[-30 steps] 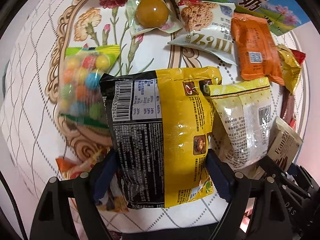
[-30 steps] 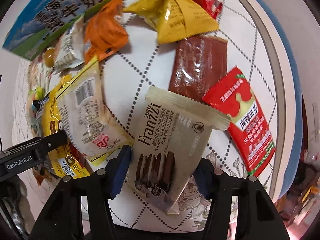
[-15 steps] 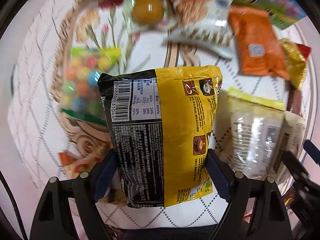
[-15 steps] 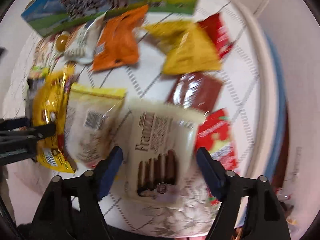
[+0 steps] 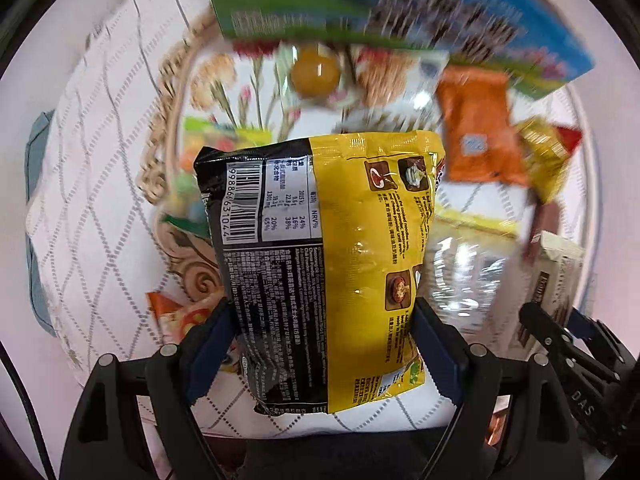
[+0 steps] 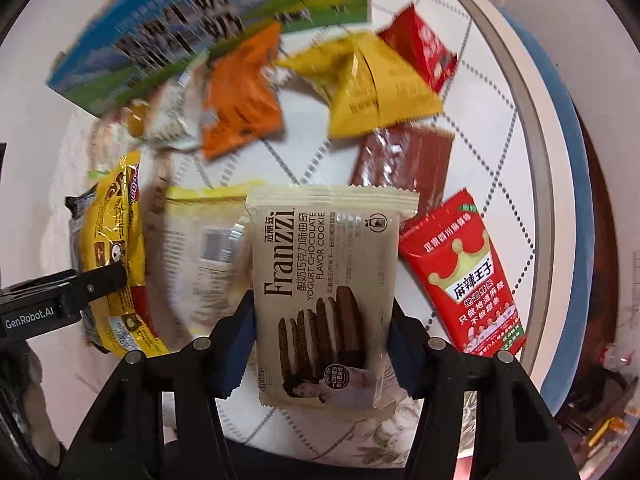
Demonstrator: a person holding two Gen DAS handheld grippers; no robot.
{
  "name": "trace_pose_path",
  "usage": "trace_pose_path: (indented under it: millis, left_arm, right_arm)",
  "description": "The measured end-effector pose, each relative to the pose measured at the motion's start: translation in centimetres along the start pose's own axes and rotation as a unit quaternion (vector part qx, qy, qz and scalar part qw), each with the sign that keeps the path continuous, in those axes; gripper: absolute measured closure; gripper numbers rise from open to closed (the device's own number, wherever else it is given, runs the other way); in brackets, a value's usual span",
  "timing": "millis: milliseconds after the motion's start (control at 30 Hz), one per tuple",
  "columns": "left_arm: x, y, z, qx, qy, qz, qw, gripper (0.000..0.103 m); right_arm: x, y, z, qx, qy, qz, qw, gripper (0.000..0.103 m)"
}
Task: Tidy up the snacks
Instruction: 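Carry both packets into the cardboard box and open both tools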
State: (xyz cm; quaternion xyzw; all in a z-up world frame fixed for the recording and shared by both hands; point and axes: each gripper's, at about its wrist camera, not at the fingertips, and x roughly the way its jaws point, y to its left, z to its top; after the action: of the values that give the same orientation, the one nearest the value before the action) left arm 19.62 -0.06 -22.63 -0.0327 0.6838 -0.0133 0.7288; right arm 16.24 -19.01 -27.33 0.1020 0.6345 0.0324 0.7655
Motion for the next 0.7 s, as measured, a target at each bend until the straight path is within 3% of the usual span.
trace_pose_path:
  millis: [167, 267, 367, 533, 700]
  left_arm:
    - [-6.9, 0.1, 1.4, -0.011, -0.055, -0.042, 0.9976, 0.018]
    - [-11.7, -0.8, 6.1, 0.003, -0.089, -0.066, 0.9939, 0.018]
    - [-13.3, -1.5, 10.1, 0.004, -0.109, -0.077, 0.9910, 0.018]
    - [-14.3, -2.0, 18.3, -0.003, -0.126, -0.084, 0.9884, 0.018]
    - [-10.8, -2.1, 25.9, -0.004, -0.098, -0.056, 0.9936, 0.018]
  right_arm:
    - [-5.9, 0.8, 2.2, -0.016, -0.033, 0.043, 0.998, 0.042]
    - [-9.7, 1.7, 6.0, -0.028, -0.066, 0.074, 0.995, 0.042]
    - [-11.7, 4.1, 10.0, -0.040, -0.096, 0.090, 0.991, 0.042]
    - [-10.8, 7.4, 19.5, -0.068, -0.130, 0.082, 0.986, 0.042]
    - [-5.1, 8.8, 28.1, -0.080, -0.095, 0.056, 0.991, 0.042]
